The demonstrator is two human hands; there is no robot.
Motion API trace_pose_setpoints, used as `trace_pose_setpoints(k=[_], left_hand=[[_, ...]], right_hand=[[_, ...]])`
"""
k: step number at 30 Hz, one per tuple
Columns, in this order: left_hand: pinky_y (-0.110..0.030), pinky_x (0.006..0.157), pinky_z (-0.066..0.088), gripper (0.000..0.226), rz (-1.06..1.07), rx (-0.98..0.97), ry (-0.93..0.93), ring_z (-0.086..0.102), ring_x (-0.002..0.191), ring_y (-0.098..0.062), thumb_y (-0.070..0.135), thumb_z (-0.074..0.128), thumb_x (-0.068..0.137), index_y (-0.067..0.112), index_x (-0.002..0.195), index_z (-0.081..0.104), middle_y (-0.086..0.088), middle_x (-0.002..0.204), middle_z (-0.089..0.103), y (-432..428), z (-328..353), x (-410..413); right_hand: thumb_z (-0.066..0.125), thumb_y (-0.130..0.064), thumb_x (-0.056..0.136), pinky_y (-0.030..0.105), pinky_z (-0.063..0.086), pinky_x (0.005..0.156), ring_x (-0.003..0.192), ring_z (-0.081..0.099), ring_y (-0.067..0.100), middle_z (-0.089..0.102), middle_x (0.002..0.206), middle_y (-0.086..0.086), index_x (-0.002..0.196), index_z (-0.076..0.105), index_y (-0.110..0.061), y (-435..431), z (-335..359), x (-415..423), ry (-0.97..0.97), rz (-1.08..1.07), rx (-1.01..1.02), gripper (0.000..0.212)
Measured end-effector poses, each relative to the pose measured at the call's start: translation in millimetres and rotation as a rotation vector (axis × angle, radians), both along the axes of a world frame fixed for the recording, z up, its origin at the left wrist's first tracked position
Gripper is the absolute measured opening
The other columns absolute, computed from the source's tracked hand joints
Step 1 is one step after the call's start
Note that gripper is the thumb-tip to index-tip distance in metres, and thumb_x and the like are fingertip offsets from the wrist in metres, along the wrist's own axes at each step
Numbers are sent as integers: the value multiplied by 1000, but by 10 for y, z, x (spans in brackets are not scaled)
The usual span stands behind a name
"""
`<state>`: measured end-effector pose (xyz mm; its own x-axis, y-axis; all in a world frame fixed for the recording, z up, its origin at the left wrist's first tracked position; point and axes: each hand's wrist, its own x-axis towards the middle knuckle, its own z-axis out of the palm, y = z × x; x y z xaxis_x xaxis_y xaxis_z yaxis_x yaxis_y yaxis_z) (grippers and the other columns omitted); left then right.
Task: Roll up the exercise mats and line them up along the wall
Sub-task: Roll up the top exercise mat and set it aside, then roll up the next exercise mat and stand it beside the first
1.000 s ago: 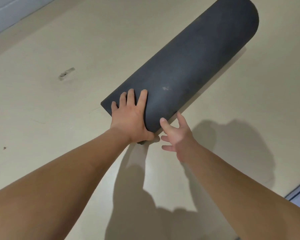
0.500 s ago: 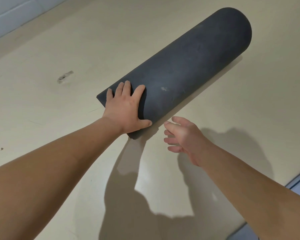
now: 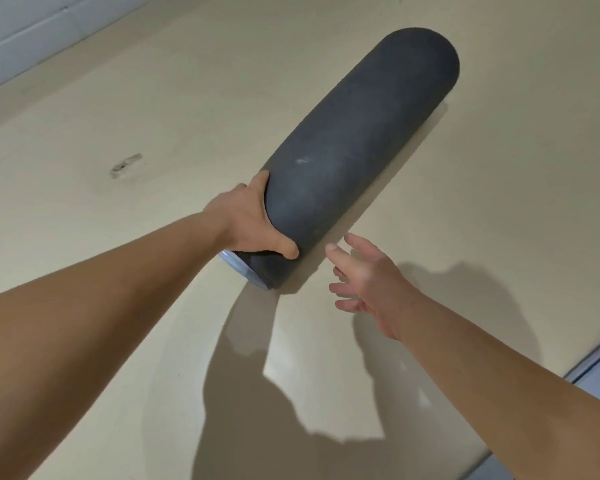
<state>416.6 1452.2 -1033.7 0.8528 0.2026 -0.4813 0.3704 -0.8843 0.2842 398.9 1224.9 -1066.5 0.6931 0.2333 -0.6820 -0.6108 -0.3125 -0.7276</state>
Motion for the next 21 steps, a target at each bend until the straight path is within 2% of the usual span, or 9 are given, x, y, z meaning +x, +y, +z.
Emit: trace_pose_setpoints(k=[2,4,6,7,9,11,14,19,21], left_hand=[[-45,97,57,131,26,-105,-3,64,112,-26,71,88,40,42,152,28,10,129,61,-24,-33,-52],[-45,101,55,136,30,-169,-12,64,117,-23,74,88,36,44,154,28,14,133,60,25,-60,-87],[-44,102,55,131,41,-233,-21,64,119,-19,75,92,36,47,150,33,19,133,60,133,-70,-77],[-44,102,55,128,53,-259,-21,64,120,-18,74,94,38,49,148,35,20,133,60,191,-75,-75],[-46,102,56,130,66,-282,-40,63,124,-20,79,95,37,53,147,33,17,137,58,275,-114,-87],[-51,106,53,141,65,-235,-50,58,131,-24,87,91,34,56,153,23,10,143,52,315,-181,-117],[-53,110,49,155,55,-96,-14,46,140,-23,88,84,37,54,161,-2,6,150,41,282,-248,-175],[-52,107,49,158,47,-18,-2,45,142,-23,91,79,38,49,162,-9,7,150,39,284,-264,-187],[-53,107,50,158,42,-5,3,46,141,-26,92,80,37,49,162,-8,5,150,40,263,-231,-184]], right_hand=[[72,-59,95,43,62,95,116,69,25,47,147,-13,164,27,-51,80,-24,9,-9,-25,21,83],[73,-58,94,39,64,89,127,63,26,46,153,-18,163,17,-59,220,-36,-23,2,-67,58,89],[72,-55,96,34,63,81,131,60,22,61,136,-29,162,9,-63,386,-80,-65,-31,-101,68,92],[72,-54,95,36,63,86,130,59,20,65,123,-33,162,7,-63,464,-121,-75,-66,-117,58,93],[77,-55,90,45,58,104,132,58,18,59,130,-28,161,11,-63,589,-223,-81,-130,-164,41,97],[81,-55,85,44,55,109,136,56,16,49,150,-21,161,19,-59,654,-301,-104,-173,-200,22,99],[83,-49,87,26,44,109,142,50,8,45,159,-20,166,25,-44,653,-358,-169,-269,-200,-52,98],[83,-50,88,25,41,93,118,56,10,48,125,-22,165,26,-44,672,-301,-171,-264,-187,-145,96],[82,-53,88,28,43,93,121,57,14,50,126,-17,165,25,-47,654,-260,-161,-256,-170,-173,96]])
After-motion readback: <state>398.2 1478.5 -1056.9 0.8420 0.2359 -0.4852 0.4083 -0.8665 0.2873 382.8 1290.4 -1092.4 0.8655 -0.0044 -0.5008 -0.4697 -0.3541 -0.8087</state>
